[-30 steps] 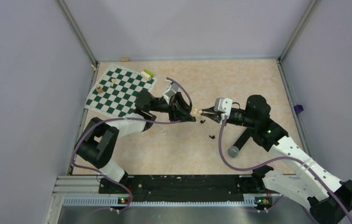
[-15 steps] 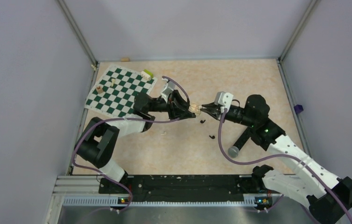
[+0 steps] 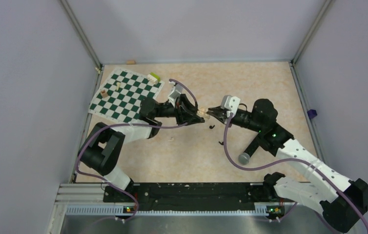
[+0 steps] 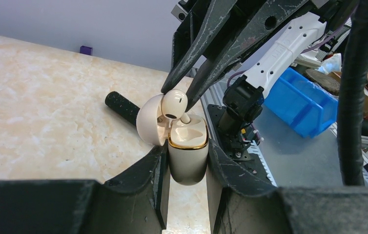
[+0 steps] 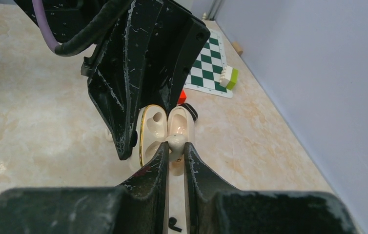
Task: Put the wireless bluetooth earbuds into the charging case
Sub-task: Place the earbud in the charging case.
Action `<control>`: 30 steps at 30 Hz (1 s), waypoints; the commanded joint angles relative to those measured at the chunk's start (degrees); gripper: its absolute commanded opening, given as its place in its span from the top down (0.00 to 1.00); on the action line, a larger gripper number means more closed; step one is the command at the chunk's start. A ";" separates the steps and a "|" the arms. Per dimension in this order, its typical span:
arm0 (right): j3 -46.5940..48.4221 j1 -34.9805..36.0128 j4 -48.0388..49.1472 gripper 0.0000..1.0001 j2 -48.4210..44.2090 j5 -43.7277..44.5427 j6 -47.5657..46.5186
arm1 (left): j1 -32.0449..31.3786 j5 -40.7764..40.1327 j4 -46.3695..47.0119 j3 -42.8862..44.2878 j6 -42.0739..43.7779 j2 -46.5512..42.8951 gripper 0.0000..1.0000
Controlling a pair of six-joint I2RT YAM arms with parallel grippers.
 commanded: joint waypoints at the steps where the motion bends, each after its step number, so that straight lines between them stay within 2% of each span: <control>1: -0.77 0.97 0.03 1.00 0.78 1.65 0.24 | -0.23 -0.12 6.48 -0.42 -0.16 -1.04 1.00; 5: -0.06 0.82 -0.86 1.00 -0.51 2.15 0.40 | -0.15 -0.12 6.44 -1.08 0.58 -1.77 1.00; 19: 1.48 -0.46 -3.46 1.00 -1.93 -7.08 0.91 | 0.71 -1.90 6.47 -1.82 -0.58 -4.27 1.00; 25: 1.44 -0.46 -2.77 1.00 -1.88 -5.53 0.94 | 0.72 -1.58 8.11 -1.95 -1.28 -4.56 1.00; 30: 4.67 -1.01 -6.14 0.92 -3.51 -5.85 -0.04 | 0.63 0.00 8.37 -2.42 0.40 -4.91 1.00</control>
